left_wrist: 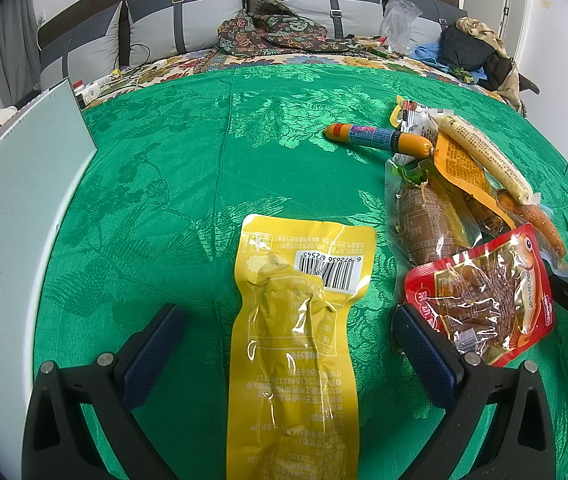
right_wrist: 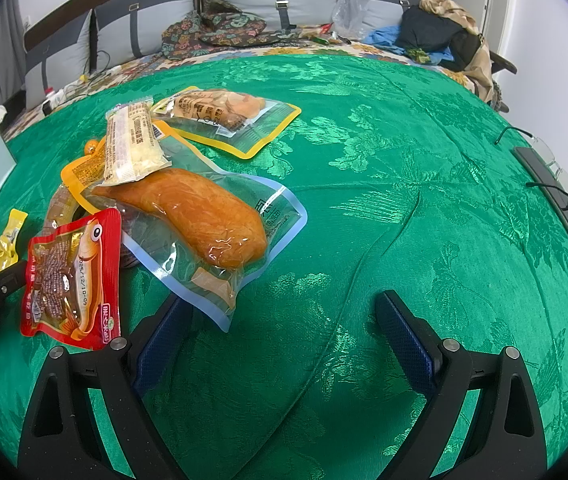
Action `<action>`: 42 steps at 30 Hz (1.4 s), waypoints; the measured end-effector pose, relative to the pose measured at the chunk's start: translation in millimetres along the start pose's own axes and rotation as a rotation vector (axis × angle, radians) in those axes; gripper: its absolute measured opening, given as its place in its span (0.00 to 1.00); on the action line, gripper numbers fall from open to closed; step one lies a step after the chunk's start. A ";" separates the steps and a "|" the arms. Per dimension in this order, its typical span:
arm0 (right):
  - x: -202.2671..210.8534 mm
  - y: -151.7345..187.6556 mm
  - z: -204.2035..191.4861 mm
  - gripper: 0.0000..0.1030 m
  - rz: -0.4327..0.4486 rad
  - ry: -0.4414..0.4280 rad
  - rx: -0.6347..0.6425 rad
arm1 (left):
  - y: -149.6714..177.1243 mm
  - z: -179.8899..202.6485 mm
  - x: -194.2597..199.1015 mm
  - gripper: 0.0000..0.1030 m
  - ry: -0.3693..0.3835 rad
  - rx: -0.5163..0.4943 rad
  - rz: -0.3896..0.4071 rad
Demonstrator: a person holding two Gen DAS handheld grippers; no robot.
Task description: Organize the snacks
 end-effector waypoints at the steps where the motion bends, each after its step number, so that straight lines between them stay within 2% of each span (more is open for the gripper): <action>1: 0.0 0.1 0.1 0.93 0.000 0.000 0.000 | 0.0 0.0 0.0 1.00 0.000 0.000 0.000; 11: 0.0 0.1 -0.2 0.93 0.000 0.001 0.001 | 0.9 -0.5 1.2 1.00 -0.002 0.012 -0.001; 13: -0.1 0.1 0.0 0.93 0.000 0.001 -0.001 | 7.9 0.3 7.6 1.00 -0.020 0.037 -0.040; 17: -0.1 0.4 -0.7 0.93 0.000 0.001 -0.001 | 29.1 7.7 23.7 1.00 0.051 -0.115 -0.137; 20: 0.4 0.3 -0.7 0.93 0.000 0.004 -0.006 | 34.4 5.0 28.8 1.00 0.087 -0.180 -0.151; 25: 0.8 0.6 -1.5 0.93 0.000 0.004 -0.005 | 13.0 11.6 13.0 1.00 0.123 -0.225 -0.131; 30: 0.8 0.8 -1.3 0.93 0.001 0.002 -0.007 | -2.4 16.3 3.1 0.98 0.093 -0.212 -0.244; 31: 1.0 1.0 -1.7 0.93 0.001 0.002 -0.006 | -2.8 15.2 4.5 0.88 0.088 -0.209 -0.250; 32: 1.2 1.2 -1.7 0.93 0.001 0.001 -0.004 | -2.2 11.0 11.0 0.79 0.085 -0.202 -0.223; 33: 1.9 2.1 -1.7 0.93 0.000 -0.004 0.000 | -1.0 4.9 16.9 0.53 0.083 -0.183 -0.204; 34: 3.0 3.1 -1.2 0.93 -0.002 -0.015 0.004 | 0.6 -4.0 22.5 0.47 0.098 -0.142 -0.197; 35: 4.9 3.6 -0.5 0.93 -0.008 -0.039 0.013 | 4.6 -16.2 29.1 0.46 0.152 -0.069 -0.207; 36: 8.7 3.1 1.1 0.92 -0.025 -0.103 0.027 | 10.0 -24.8 35.2 0.46 0.182 -0.024 -0.203; 37: 12.3 2.1 3.1 0.92 -0.045 -0.191 0.028 | 17.4 -31.6 41.2 0.46 0.203 0.008 -0.195; 39: 24.2 -0.4 5.3 0.92 -0.076 -0.425 0.002 | 37.0 -40.8 56.7 0.46 0.218 0.037 -0.162; 40: 29.2 -5.1 0.5 0.92 -0.086 -0.501 0.019 | 46.8 -43.2 64.1 0.46 0.219 0.047 -0.151; 42: 26.4 -17.1 -15.8 0.91 -0.138 -0.537 0.086 | 62.8 -45.8 74.3 0.46 0.227 0.077 -0.133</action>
Point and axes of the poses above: each gripper's, at about its wrist camera, not at the fingertips, and x roughly against the way its jaws point, z to its right, y to its underside, the point moved 1 cm from there along -x, roughly the way its jaws point, and after that the axes turned 7 degrees about x, right-handed, at the moved point
